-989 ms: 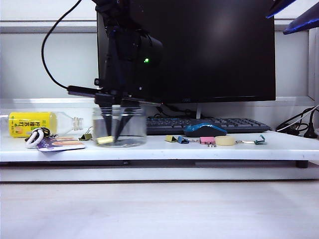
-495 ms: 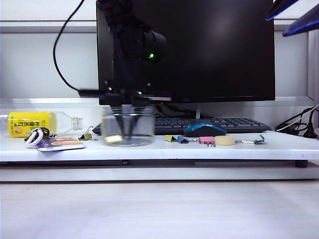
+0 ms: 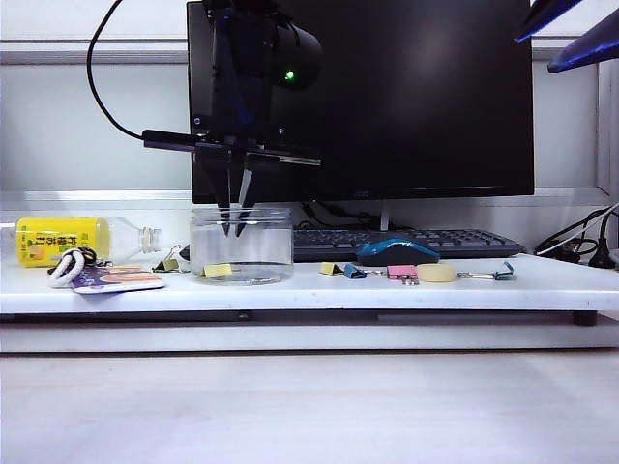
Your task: Take the clips out of the round transparent plastic box and place them on the table.
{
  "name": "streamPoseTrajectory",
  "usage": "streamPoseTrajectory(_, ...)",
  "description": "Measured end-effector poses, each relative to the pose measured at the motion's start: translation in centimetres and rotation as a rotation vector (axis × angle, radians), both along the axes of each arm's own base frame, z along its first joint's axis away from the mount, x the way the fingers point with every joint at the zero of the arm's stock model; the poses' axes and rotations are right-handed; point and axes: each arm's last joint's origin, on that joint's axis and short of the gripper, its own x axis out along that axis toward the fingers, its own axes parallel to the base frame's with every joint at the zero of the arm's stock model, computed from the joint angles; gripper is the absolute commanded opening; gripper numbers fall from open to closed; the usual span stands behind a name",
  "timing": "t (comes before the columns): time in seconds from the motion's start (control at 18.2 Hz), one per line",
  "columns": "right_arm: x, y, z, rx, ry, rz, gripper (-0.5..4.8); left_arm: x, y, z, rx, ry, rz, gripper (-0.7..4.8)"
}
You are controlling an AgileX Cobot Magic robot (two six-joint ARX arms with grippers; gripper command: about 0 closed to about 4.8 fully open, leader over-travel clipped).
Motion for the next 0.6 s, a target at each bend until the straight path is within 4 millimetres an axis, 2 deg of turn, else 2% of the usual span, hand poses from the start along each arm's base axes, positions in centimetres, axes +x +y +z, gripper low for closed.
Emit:
streamPoseTrajectory(0.33, 0.00, 0.00, 0.00, 0.000, 0.000, 0.000, 2.12, -0.21, -0.34, 0.01, -0.047, 0.036, -0.039, 0.48)
streamPoseTrajectory(0.6, -0.01, 0.00, 0.01, 0.000, 0.000, 0.000, 2.12, -0.23, -0.34, 0.06, 0.039, 0.061, -0.463, 0.48)
